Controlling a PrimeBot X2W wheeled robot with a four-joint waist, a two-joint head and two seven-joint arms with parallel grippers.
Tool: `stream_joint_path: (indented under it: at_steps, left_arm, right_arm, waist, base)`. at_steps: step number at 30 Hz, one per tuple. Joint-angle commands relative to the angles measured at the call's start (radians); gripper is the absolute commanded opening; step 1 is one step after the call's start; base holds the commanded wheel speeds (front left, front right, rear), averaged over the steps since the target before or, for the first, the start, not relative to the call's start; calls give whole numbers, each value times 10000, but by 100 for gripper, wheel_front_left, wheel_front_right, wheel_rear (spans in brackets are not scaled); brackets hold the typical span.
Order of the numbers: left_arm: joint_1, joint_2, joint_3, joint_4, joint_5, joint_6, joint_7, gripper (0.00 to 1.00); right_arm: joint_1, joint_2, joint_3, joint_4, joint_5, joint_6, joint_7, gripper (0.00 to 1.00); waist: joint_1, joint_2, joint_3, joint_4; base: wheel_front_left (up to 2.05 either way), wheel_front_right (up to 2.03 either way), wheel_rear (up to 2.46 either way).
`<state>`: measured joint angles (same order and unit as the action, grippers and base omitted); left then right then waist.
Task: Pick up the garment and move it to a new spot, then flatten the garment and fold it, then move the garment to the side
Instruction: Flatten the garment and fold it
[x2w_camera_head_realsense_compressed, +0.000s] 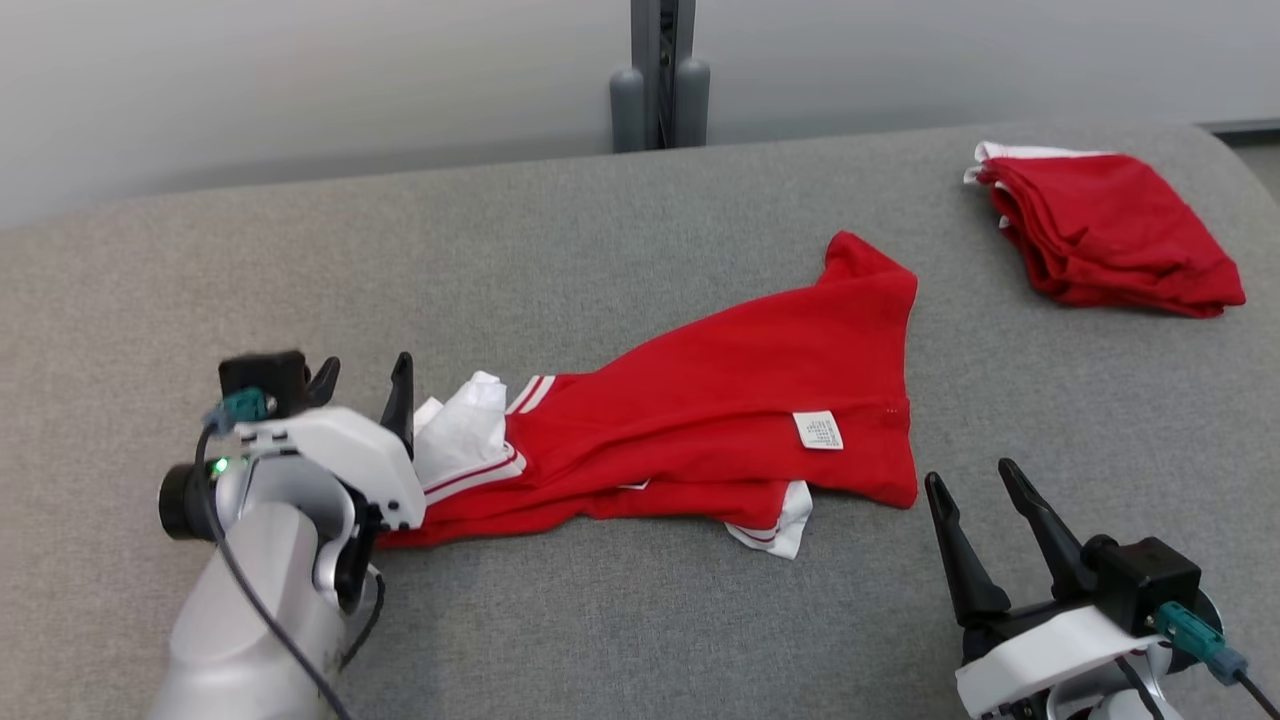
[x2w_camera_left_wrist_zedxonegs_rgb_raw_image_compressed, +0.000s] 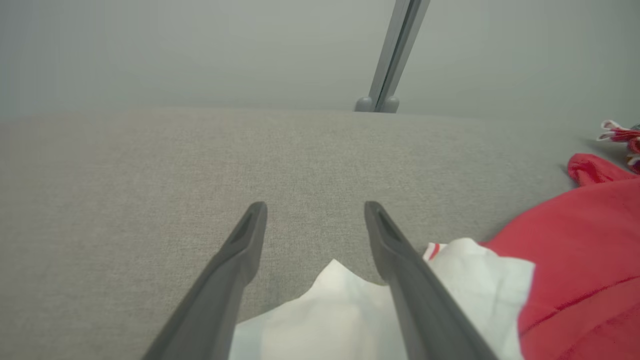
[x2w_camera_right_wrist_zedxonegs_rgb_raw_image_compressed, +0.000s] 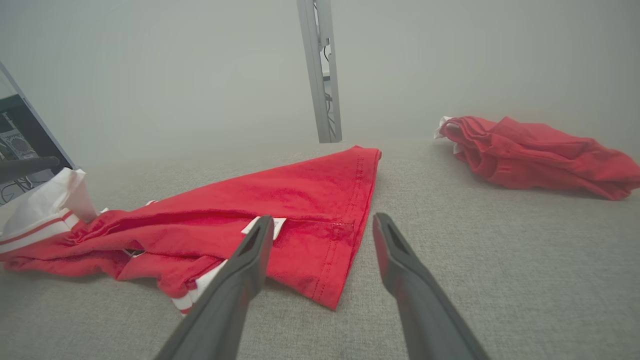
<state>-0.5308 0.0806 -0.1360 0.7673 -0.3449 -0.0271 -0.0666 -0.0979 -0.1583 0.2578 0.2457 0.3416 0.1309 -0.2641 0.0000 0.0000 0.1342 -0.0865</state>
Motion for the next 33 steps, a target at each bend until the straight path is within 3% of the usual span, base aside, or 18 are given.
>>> stream_joint_path:
  at_steps: [1, 4, 8, 15, 16, 17, 18, 19, 25, 33]
  left_arm:
    - [-240, 83, -25, 174, 19, -81, 152, 100]
    - [-890, 123, -281, 1053, 189, 14, 974, 100]
    - [-1392, 124, -586, 1798, 277, -187, 1816, 100]
    - [-1377, 103, -911, 2390, 263, -441, 2192, 98]
    - [-1377, 100, -941, 2408, 242, -473, 2126, 91]
    - [-1368, 113, -977, 2374, 277, -508, 1978, 36]
    - [-1355, 121, -975, 2375, 254, -536, 1880, 3]
    - [-1342, 130, -982, 2405, 219, -541, 1825, 0]
    - [-1296, 204, -974, 2416, 127, -589, 1190, 0]
    - [-1002, 279, -563, 1454, -128, -325, -1205, 0]
  right_arm:
    - [-126, -43, -28, -2, -34, 1, -8, 100]
    - [-348, -107, -16, -40, -46, 1, -8, 100]
    - [-551, -126, -72, -116, -48, 1, -8, 100]
    - [-622, -40, -137, -185, -110, 1, -8, 100]
    - [-631, -26, -133, -193, -117, 1, -8, 100]
    - [-642, -14, -127, -197, -129, 1, -8, 100]
    - [-653, -7, -116, -194, -141, 1, -8, 100]
    - [-666, 0, -104, -194, -150, 1, -8, 100]
    - [-751, -19, -85, -196, -141, 1, -8, 100]
    - [-749, -83, -244, -93, -152, 1, -6, 100]
  waist:
    - [0, 0, 288, -28]
    - [0, 0, 617, -89]
    - [0, 0, 902, -142]
    - [0, 0, 1046, -145]
    - [0, 0, 1050, -145]
    - [0, 0, 1051, -147]
    - [0, 0, 1049, -149]
    - [0, 0, 1045, -153]
    - [0, 0, 983, -190]
    - [0, 0, 735, -10]
  base:
    - [0, 0, 0]
    - [0, 0, 0]
    - [0, 0, 0]
    - [0, 0, 0]
    - [0, 0, 0]
    - [0, 0, 0]
    - [0, 0, 0]
    - [0, 0, 0]
    - [0, 0, 0]
    - [0, 0, 0]
